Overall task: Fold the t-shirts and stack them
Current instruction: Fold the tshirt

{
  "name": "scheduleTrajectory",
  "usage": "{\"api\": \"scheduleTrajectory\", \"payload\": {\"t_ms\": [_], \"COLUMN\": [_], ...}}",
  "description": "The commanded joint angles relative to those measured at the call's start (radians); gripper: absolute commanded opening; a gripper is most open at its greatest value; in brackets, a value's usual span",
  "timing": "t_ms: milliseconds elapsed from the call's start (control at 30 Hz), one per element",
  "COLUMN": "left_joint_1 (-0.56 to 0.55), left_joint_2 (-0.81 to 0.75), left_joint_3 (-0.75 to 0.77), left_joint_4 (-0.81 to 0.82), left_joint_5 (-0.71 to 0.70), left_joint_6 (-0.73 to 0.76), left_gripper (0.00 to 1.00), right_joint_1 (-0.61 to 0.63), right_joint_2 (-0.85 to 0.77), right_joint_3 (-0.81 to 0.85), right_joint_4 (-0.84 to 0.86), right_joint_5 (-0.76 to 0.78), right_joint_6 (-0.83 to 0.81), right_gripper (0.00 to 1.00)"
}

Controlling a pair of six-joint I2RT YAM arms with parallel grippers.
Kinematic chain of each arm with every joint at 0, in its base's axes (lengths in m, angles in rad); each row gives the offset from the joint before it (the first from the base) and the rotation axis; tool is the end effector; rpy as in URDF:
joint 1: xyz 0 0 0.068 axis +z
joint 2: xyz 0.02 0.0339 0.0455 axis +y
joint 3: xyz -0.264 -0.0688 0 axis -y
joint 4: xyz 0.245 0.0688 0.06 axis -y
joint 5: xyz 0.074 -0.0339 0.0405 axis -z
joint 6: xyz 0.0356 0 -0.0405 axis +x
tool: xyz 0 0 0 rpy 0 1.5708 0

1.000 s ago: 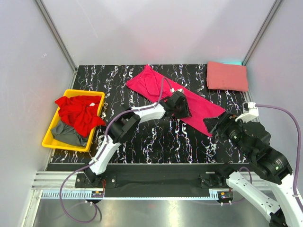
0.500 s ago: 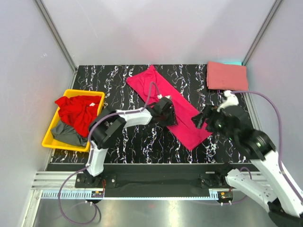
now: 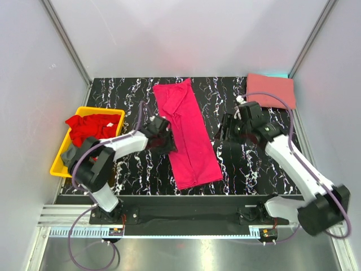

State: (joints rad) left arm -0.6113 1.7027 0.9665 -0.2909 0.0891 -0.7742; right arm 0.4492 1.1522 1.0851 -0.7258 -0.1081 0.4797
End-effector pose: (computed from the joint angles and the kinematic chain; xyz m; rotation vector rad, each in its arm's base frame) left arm 0.2710 -0.1938 0.1615 -0.1877 2.7145 -0.5777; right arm 0.2127 0.1068 0.3202 -0.0168 2.4336 0.5643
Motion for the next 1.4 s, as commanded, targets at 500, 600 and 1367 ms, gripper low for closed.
{"api": "scheduleTrajectory", "payload": {"t_ms": [500,600,1367], "left_joint_1": [0.003,-0.117,-0.449], "left_joint_2": [-0.245,-0.299,-0.273], "left_joint_3": [0.072,-0.078,-0.227], "left_joint_4": [-0.176,-0.061,-0.301], "left_joint_5": [0.079,0.136,-0.302], "left_joint_6": [0.148,0.058,-0.255], "left_gripper": [0.50,0.49,0.43], "right_joint_1": [-0.080,-0.081,-0.027], "right_joint_2": [0.276,0.241,0.098], "right_joint_3": [-0.158,-0.260,-0.600], "right_joint_4": [0.200,0.223,0.299], "right_joint_5": [-0.333,-0.332,-0.145], "right_joint_6": [-0.036,-0.003,0.298], "right_gripper": [0.38,0.36,0.00]}}
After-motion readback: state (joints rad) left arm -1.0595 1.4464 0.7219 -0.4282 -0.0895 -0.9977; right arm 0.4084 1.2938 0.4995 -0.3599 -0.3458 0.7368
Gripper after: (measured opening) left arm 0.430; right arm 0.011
